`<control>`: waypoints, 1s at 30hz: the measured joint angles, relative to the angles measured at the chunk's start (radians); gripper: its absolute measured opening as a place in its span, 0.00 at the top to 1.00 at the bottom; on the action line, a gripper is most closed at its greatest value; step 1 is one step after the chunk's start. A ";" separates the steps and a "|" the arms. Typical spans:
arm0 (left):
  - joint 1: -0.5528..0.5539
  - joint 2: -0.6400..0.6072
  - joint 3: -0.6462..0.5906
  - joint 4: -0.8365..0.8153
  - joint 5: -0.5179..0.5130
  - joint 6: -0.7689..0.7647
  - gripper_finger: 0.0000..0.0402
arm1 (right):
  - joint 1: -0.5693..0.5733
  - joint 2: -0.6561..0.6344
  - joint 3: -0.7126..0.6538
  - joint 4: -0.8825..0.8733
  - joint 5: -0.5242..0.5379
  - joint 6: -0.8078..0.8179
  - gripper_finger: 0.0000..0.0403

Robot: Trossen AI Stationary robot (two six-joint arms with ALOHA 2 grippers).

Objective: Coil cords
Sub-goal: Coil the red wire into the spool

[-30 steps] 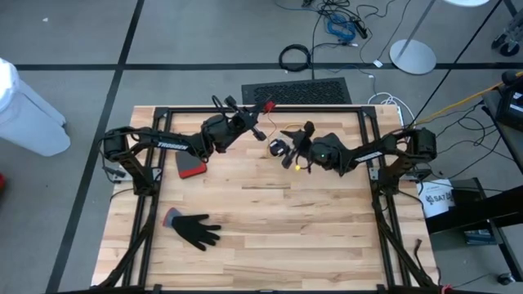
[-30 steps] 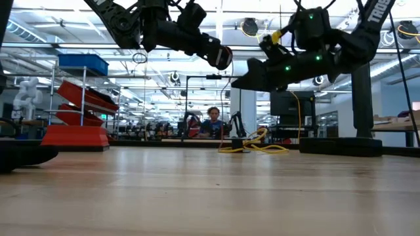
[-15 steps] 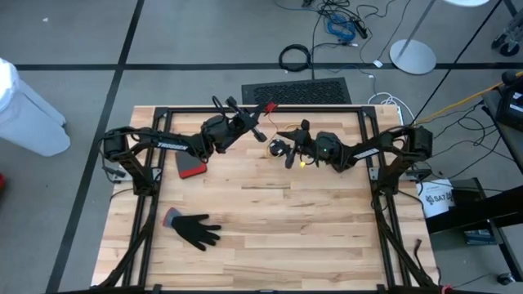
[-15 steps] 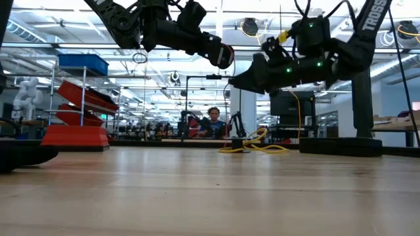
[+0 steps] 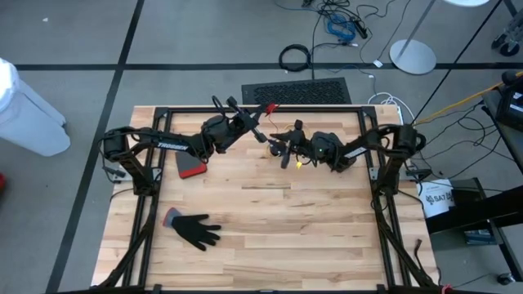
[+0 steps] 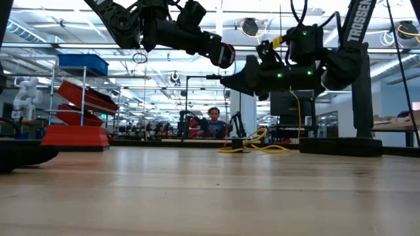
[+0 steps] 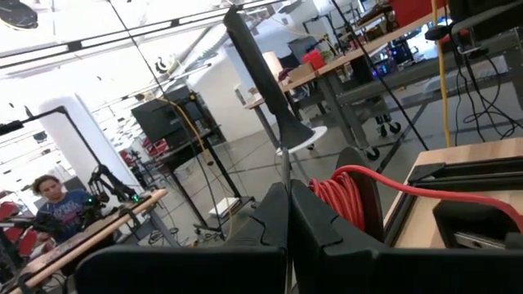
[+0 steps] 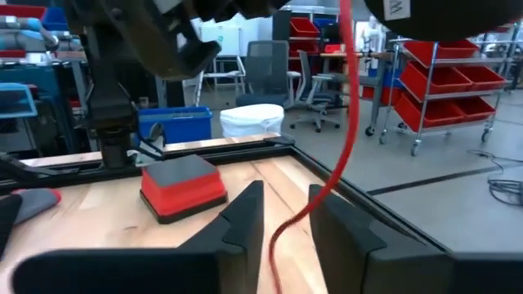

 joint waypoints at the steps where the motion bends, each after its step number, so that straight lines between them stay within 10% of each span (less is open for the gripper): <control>1: 0.000 0.000 0.000 -0.001 0.000 -0.002 1.00 | 0.000 0.002 0.007 -0.003 0.000 -0.003 0.80; 8: -0.002 0.000 0.000 -0.008 0.000 -0.014 1.00 | 0.008 0.011 0.016 0.000 0.012 -0.044 0.98; 30: -0.002 0.000 0.000 -0.007 0.005 -0.022 1.00 | 0.055 0.181 0.246 -0.071 0.006 -0.093 1.00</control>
